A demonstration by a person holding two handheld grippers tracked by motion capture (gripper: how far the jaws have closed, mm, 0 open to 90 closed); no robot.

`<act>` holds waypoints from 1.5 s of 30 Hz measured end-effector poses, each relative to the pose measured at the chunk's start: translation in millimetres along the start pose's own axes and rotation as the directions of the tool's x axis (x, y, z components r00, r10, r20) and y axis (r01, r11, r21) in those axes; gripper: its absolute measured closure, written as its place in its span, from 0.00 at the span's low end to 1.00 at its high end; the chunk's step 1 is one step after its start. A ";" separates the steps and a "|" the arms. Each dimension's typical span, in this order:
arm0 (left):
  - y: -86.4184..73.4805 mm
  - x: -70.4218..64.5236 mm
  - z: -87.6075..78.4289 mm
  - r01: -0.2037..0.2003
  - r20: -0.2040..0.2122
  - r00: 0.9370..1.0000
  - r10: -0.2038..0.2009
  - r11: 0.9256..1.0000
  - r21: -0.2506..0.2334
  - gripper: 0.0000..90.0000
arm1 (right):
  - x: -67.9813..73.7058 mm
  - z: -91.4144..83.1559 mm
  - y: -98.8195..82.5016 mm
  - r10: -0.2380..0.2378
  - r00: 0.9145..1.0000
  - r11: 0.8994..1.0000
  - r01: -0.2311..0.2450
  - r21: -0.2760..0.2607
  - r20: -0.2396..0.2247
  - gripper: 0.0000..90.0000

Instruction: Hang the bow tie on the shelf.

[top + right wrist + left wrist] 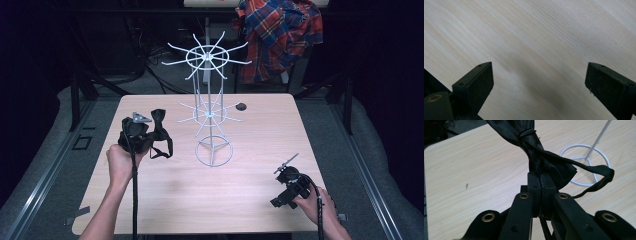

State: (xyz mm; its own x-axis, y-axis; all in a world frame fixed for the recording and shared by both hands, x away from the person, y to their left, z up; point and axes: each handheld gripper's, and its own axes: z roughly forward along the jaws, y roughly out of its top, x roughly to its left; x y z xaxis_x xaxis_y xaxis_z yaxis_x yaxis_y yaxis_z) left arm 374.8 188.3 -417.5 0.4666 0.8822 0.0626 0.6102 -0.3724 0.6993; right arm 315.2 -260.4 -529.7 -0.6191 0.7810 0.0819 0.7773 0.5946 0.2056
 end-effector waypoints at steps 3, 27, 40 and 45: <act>5.9 0.1 -4.1 0.001 -0.005 1.000 -0.001 1.000 -0.015 0.99 | -1.2 -1.4 0.0 -0.010 1.000 1.000 0.010 0.009 0.006 0.09; 41.9 -7.5 -6.9 -0.029 -0.015 1.000 0.028 0.998 -0.051 0.99 | 1.5 0.5 -0.8 0.013 1.000 1.000 -0.013 -0.020 0.007 0.09; 50.0 -13.3 6.8 -0.038 -0.009 0.999 0.038 0.998 -0.042 0.99 | -0.2 -1.7 -0.1 -0.013 1.000 1.000 0.013 0.004 -0.001 0.09; 51.2 -15.1 13.3 -0.035 -0.006 0.999 0.035 0.999 -0.030 0.99 | 0.3 -2.1 -0.4 -0.009 1.000 1.000 0.009 -0.001 -0.002 0.09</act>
State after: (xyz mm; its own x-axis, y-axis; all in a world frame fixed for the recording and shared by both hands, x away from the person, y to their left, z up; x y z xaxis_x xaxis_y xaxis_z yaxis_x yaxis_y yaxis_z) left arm 407.5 152.1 -392.1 0.4838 0.8704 0.0911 0.5741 -0.3942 0.7177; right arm 314.5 -260.8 -527.8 -0.6266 0.7750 0.0814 0.7713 0.6018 0.2072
